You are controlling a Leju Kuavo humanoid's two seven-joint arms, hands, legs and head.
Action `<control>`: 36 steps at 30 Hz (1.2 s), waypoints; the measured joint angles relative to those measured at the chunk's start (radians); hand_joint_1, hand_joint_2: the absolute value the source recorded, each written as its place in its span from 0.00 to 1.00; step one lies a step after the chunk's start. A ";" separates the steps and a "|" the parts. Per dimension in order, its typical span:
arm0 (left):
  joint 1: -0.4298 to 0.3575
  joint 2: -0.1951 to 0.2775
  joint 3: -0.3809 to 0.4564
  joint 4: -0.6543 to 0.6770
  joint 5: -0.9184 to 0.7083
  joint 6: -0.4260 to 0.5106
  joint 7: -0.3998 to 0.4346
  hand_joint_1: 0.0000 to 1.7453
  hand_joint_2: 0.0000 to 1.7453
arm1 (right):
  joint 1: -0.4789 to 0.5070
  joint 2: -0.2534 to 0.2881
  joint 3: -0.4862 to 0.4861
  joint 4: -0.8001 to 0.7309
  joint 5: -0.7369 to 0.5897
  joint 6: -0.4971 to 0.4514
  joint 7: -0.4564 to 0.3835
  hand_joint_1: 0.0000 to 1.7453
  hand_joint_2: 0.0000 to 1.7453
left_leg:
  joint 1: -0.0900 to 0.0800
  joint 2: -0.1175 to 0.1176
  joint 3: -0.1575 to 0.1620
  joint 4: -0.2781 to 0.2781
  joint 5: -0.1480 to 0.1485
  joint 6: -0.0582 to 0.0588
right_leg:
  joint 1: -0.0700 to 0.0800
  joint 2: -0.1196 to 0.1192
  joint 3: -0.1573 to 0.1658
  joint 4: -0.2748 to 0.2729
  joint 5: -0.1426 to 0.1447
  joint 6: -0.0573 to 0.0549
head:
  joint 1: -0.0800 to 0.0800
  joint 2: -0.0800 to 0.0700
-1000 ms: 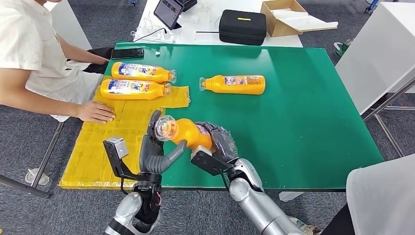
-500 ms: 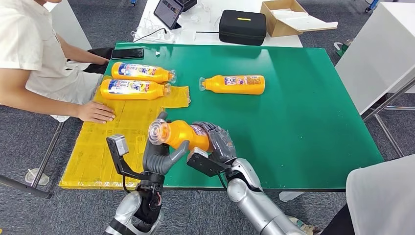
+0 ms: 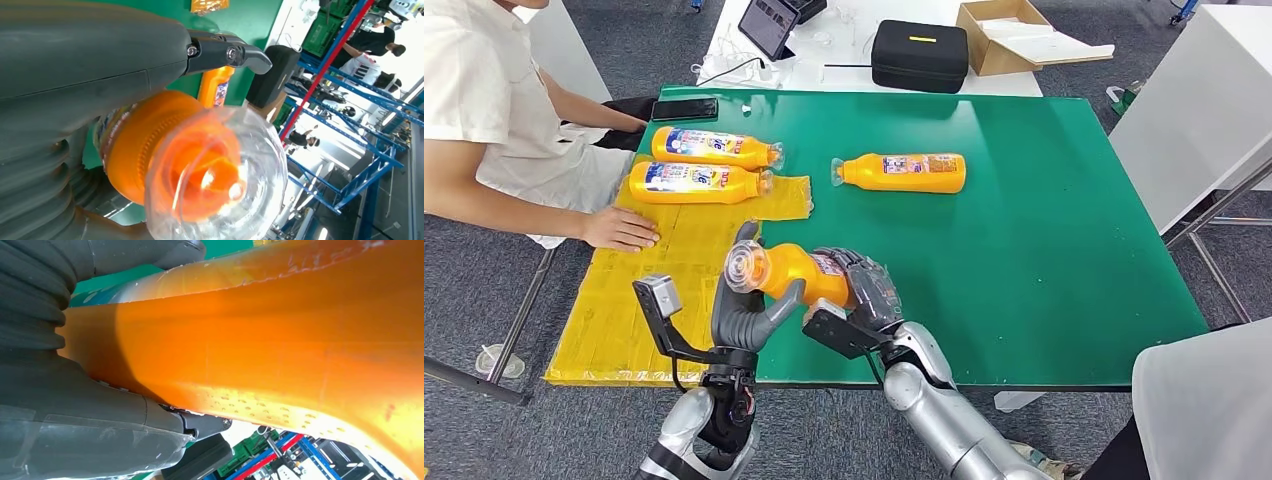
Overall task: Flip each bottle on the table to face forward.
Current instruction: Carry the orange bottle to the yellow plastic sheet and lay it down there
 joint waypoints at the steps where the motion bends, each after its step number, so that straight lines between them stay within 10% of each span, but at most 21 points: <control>1: -0.001 -0.001 -0.001 0.000 -0.002 0.001 -0.001 0.00 1.00 | 0.000 0.001 0.000 0.002 0.000 0.000 0.000 1.00 1.00 | 0.000 0.000 0.000 0.000 0.000 0.000 | 0.000 0.000 0.000 0.000 0.000 0.000 | 0.000 0.000; 10: -0.011 -0.003 -0.001 0.001 -0.028 0.051 -0.036 0.01 1.00 | -0.005 0.008 0.002 0.015 -0.008 0.000 -0.002 1.00 1.00 | 0.000 0.000 0.000 0.000 0.000 0.000 | 0.000 0.000 0.000 0.000 0.000 0.000 | 0.000 0.000; 14: -0.025 -0.009 0.000 0.002 -0.054 0.075 -0.063 0.97 1.00 | -0.009 0.014 0.007 0.024 -0.014 0.000 -0.006 1.00 1.00 | 0.000 0.000 0.000 0.000 0.000 0.000 | 0.000 0.000 0.000 0.000 0.000 0.000 | 0.000 0.000; 36: -0.053 -0.012 0.007 0.053 -0.006 -0.087 -0.029 1.00 1.00 | -0.016 0.027 0.007 0.046 -0.048 0.017 -0.034 1.00 1.00 | 0.000 0.000 0.000 0.000 0.000 0.000 | 0.000 0.000 0.000 0.000 0.000 0.000 | 0.000 0.000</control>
